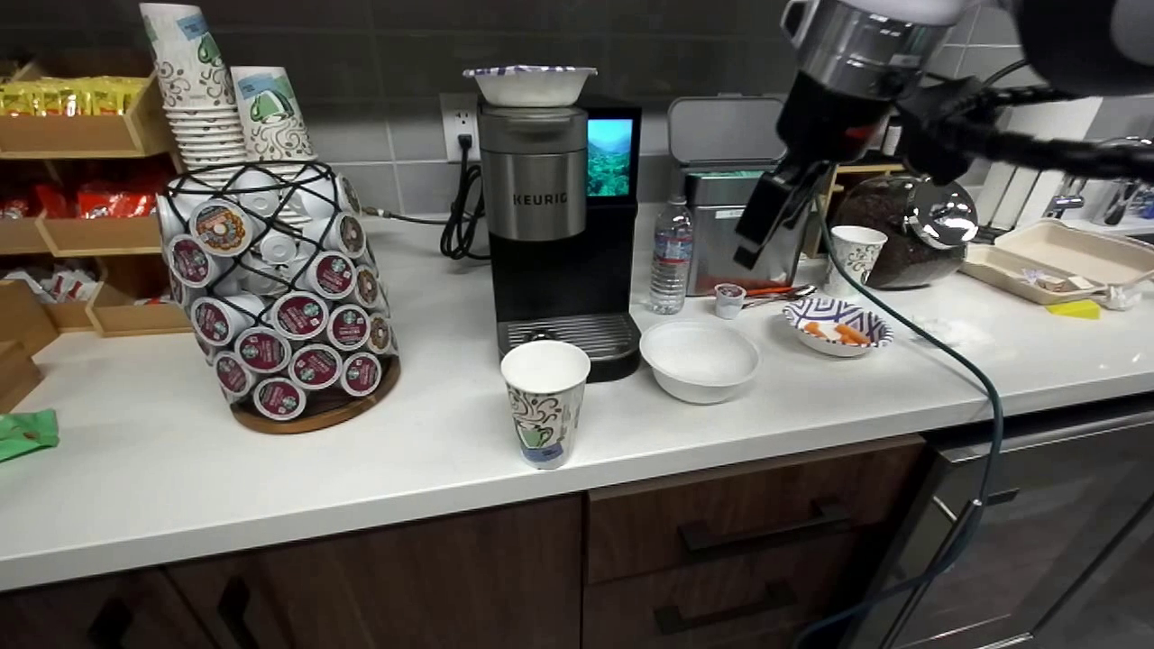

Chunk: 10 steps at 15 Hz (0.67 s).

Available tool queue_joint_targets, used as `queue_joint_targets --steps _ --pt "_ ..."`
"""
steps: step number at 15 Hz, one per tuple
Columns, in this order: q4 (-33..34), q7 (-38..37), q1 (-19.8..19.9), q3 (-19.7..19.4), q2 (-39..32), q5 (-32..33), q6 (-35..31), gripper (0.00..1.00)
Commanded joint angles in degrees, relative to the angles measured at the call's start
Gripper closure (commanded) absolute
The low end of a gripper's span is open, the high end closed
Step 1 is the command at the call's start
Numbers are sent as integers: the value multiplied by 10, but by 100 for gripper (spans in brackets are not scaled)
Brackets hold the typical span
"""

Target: Move the bowl to the left

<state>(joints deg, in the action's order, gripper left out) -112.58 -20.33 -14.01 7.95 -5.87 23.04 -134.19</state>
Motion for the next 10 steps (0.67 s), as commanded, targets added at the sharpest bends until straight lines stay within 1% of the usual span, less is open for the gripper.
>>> queue_joint_targets --steps 1,2,4,10 --pt "-24 -17 13 2 26 -5 -8 0" --pt "-45 -27 21 3 48 -10 -20 1" --pt "-69 -37 26 5 70 -14 -28 0" --pt "-76 -42 28 8 72 -15 -32 0"
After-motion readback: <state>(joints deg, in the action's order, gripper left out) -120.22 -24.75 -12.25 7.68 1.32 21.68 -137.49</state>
